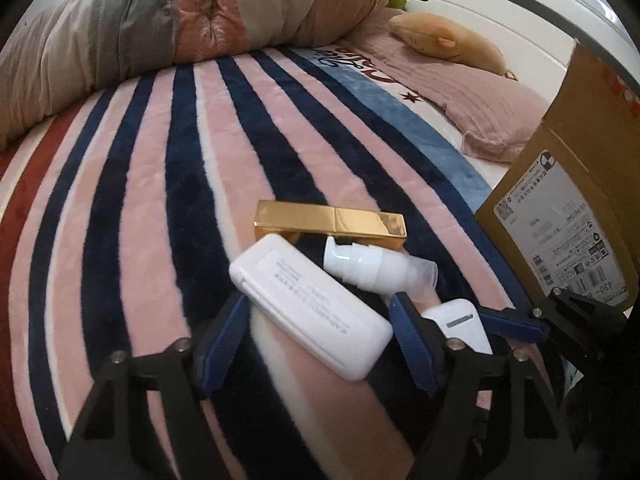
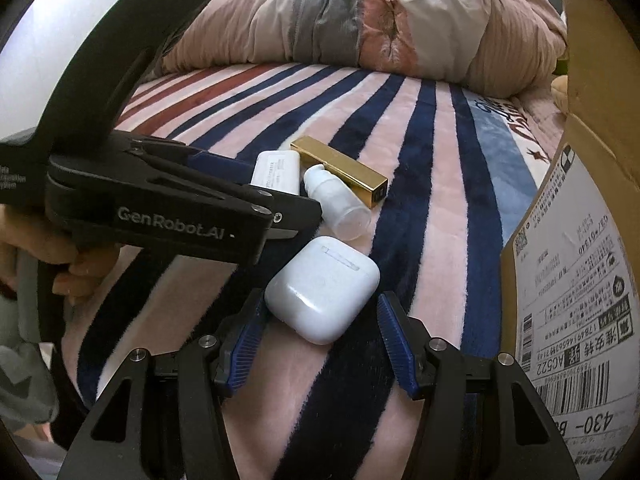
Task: Organize rigid objects
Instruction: 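Grasp the white rectangular case with the left gripper while the right gripper approaches the AirPods case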
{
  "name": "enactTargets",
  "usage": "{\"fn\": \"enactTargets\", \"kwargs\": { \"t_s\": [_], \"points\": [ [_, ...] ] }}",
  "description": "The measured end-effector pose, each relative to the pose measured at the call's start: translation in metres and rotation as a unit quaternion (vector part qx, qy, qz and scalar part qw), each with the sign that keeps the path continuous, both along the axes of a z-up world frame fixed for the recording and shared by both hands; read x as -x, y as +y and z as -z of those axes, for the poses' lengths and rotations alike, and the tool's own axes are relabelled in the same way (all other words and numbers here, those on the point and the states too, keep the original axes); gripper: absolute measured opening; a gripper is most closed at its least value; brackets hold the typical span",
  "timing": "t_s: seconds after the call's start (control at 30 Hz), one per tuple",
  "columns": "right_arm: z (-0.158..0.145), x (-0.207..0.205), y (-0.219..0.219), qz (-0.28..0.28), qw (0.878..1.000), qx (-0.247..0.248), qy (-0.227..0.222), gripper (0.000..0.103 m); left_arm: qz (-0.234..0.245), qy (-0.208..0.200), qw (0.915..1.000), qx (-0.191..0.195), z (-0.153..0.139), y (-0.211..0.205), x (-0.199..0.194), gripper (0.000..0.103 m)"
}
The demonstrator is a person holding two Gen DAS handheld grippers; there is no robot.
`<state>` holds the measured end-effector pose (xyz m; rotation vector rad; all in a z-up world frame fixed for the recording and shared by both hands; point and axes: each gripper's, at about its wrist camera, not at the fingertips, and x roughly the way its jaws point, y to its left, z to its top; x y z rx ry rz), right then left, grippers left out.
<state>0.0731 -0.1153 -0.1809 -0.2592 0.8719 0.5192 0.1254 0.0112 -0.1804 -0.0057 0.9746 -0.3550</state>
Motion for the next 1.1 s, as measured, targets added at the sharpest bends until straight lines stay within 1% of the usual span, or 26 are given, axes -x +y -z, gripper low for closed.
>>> {"fn": "enactTargets", "kwargs": {
  "t_s": [0.07,0.1,0.17,0.27,0.4,0.53,0.6,0.63,0.67,0.73,0.83,0.9,1.0,1.1],
  "points": [
    [0.000,0.000,-0.002,0.001,1.000,-0.006,0.003,0.053,0.004,0.001,1.0000,-0.002,-0.001,0.000,0.002,0.055],
    [-0.001,0.000,-0.003,0.000,1.000,-0.006,0.003,0.053,0.006,0.004,1.0000,0.000,-0.002,0.002,0.003,0.053],
    [-0.001,0.003,-0.002,-0.002,1.000,-0.004,0.000,0.053,0.005,0.014,0.9998,0.009,-0.003,0.009,0.005,0.043],
    [-0.001,0.007,-0.004,-0.002,1.000,-0.006,-0.001,0.053,-0.004,0.026,0.9996,0.013,-0.007,0.020,0.011,0.036],
    [0.000,0.007,-0.005,-0.001,1.000,-0.008,-0.003,0.053,-0.022,0.030,0.9993,0.006,-0.010,0.025,0.016,0.036],
    [0.000,0.004,-0.003,0.003,1.000,-0.013,0.001,0.053,-0.042,0.017,0.9989,-0.013,-0.005,0.015,0.008,0.039],
    [0.000,0.003,-0.004,0.006,1.000,-0.016,0.004,0.053,-0.066,0.013,0.9977,0.001,-0.001,0.015,0.001,0.039],
    [-0.001,0.003,-0.004,0.009,1.000,-0.018,0.006,0.053,-0.077,0.014,0.9969,0.008,0.001,0.016,-0.001,0.037],
    [-0.002,0.001,-0.006,0.011,1.000,-0.020,0.009,0.053,-0.083,0.012,0.9965,0.005,0.001,0.017,-0.001,0.032],
    [-0.003,-0.001,-0.007,0.016,0.999,-0.028,0.014,0.053,-0.078,0.010,0.9969,0.001,0.000,0.017,0.002,0.032],
    [-0.004,-0.004,-0.007,0.017,0.999,-0.040,0.020,0.055,-0.071,0.012,0.9974,0.000,-0.004,0.024,0.014,0.032],
    [-0.007,0.001,-0.004,-0.007,0.998,-0.057,0.019,0.056,-0.073,0.016,0.9972,0.010,-0.006,0.033,0.027,0.032],
    [-0.008,0.011,0.005,-0.049,0.996,-0.068,0.024,0.056,-0.075,0.028,0.9968,0.009,-0.008,0.048,0.050,0.032],
    [-0.007,0.017,0.009,-0.055,0.995,-0.071,0.031,0.056,-0.074,0.040,0.9965,0.005,-0.009,0.062,0.074,0.032]
  ]
}}
